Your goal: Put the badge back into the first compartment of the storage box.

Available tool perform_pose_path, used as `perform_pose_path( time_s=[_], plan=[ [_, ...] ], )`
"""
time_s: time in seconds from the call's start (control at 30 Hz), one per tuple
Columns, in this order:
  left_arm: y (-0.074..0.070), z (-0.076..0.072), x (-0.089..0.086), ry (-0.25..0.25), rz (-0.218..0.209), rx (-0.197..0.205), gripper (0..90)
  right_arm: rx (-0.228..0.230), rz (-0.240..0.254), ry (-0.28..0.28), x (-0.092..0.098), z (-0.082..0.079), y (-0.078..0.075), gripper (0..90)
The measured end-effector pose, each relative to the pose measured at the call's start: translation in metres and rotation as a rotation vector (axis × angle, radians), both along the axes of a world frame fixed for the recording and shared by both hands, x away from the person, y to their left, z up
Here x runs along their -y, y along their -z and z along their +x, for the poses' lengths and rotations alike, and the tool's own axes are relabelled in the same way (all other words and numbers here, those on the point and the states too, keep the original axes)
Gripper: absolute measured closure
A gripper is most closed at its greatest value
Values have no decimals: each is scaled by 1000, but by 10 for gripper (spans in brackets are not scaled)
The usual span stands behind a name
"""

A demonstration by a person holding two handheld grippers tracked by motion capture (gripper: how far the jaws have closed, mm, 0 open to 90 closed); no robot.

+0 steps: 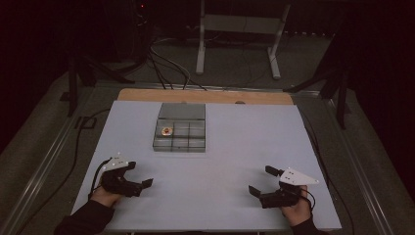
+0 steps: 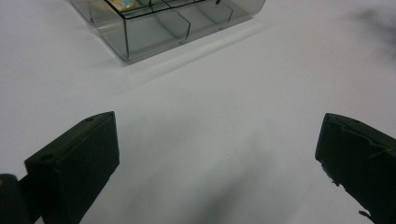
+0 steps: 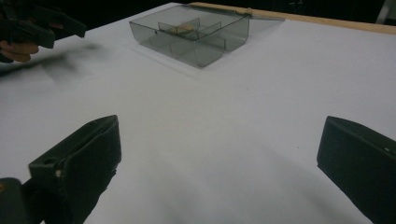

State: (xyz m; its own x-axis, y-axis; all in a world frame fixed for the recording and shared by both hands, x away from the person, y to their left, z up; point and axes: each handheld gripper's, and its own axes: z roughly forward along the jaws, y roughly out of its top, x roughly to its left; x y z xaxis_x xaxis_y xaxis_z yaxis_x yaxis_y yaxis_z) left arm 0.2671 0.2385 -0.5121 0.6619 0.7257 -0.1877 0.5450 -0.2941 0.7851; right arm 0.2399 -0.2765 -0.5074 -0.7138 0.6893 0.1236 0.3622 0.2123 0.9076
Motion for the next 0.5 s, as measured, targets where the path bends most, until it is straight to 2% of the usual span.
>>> perform_pose_path(
  time_s=[0.1,0.23,0.37,0.5],
  plan=[
    [1,-8,-2,-20,-6,21,4,-4,0,-1,0,0,0,0],
    [5,-16,-3,-9,-1,11,4,-5,-5,-6,-1,0,1,0],
    [8,-17,-1,-2,26,5,4,-5,-6,-8,-1,0,1,0],
    [7,-17,0,0,22,12,4,-5,-5,-4,-1,1,1,0]
  ],
)
